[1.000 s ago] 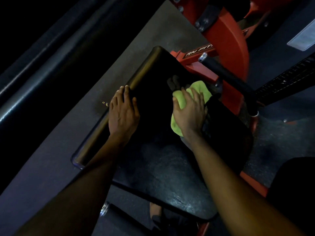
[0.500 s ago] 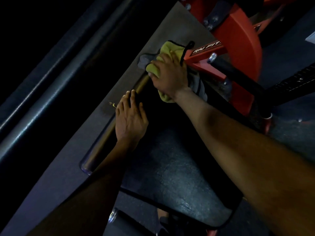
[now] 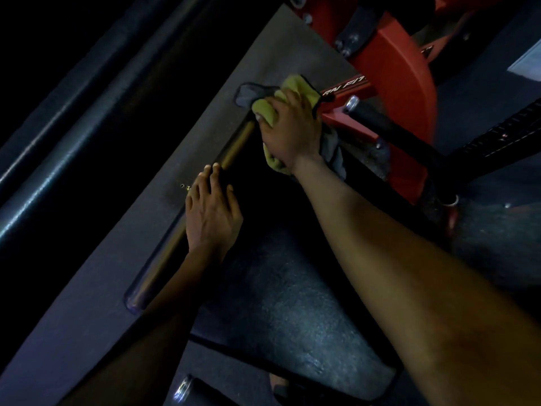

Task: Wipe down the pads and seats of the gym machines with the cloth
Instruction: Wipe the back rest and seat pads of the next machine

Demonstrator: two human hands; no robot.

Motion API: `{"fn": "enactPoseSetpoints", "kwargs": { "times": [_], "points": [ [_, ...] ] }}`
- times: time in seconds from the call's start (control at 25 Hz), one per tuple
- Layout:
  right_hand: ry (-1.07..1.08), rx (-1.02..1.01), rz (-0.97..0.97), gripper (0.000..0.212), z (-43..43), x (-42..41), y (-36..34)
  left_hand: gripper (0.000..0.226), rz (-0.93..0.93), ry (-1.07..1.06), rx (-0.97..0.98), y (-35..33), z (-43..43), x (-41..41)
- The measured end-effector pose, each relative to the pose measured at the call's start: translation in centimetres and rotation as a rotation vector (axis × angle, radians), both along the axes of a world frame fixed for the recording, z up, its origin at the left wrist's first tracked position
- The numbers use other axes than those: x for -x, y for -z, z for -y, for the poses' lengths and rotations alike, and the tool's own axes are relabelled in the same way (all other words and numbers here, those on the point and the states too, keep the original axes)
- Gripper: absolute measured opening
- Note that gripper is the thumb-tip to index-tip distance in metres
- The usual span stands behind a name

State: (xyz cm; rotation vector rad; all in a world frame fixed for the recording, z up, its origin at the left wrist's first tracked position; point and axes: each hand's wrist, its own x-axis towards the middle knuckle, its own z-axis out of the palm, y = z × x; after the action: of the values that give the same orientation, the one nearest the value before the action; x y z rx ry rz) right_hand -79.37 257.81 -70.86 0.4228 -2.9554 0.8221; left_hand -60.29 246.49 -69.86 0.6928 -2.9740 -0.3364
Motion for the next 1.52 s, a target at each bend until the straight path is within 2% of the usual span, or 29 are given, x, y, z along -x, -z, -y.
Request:
{"fn": "enactPoseSetpoints", "kwargs": {
  "times": [0.12,0.24,0.32,0.44,0.6,0.72,0.84,0.92,1.0,1.12,1.36,1.52],
  "points": [
    [0.232,-0.006,0.075,0.049,-3.1,-3.3,0.9,0.056,-0.055,0.096,-0.051,-1.0,-1.5,2.9],
    [0.246,-0.020,0.072,0.050,-4.9,-5.2,1.1,0.057,-0.062,0.228,-0.097,-1.0,-2.8,8.0],
    [0.260,-0.022,0.095,0.051,-5.0,-5.0,0.7,0.053,-0.019,0.217,-0.114,-0.6,-3.1,10.0],
    [0.265,-0.036,0.113,0.050,-4.2,-4.0,0.3,0.055,0.060,0.161,-0.054,0.1,-3.3,10.1],
    [0.173,0.062,0.124,0.044,-4.9,-1.8,0.5,0.055,0.069,0.319,0.045,0.4,-3.4,10.5],
    [0.287,0.127,0.152,0.043,-7.7,-3.7,1.4,0.053,0.044,0.325,0.040,0.8,-3.0,10.4],
    [0.414,0.081,0.174,0.046,-10.8,-7.3,2.6,0.049,-0.041,0.295,0.025,0.7,-4.7,11.2],
    [0.444,0.053,0.168,0.047,-11.0,-7.6,2.8,0.048,-0.076,0.395,0.034,1.0,-6.2,11.6],
    [0.430,0.038,0.203,0.045,-10.8,-6.1,2.6,0.048,-0.040,0.450,0.048,1.8,-7.6,11.9],
    [0.331,0.063,0.196,0.042,-11.0,-5.5,2.1,0.049,-0.050,0.411,0.066,1.8,-7.3,11.6],
    [0.604,0.057,0.184,0.045,-16.5,-11.5,4.6,0.049,-0.025,0.411,0.069,1.8,-7.7,11.5],
    [0.567,-0.030,0.208,0.048,-14.5,-9.3,4.1,0.050,-0.031,0.404,0.083,1.9,-7.6,11.5]
  ]
}}
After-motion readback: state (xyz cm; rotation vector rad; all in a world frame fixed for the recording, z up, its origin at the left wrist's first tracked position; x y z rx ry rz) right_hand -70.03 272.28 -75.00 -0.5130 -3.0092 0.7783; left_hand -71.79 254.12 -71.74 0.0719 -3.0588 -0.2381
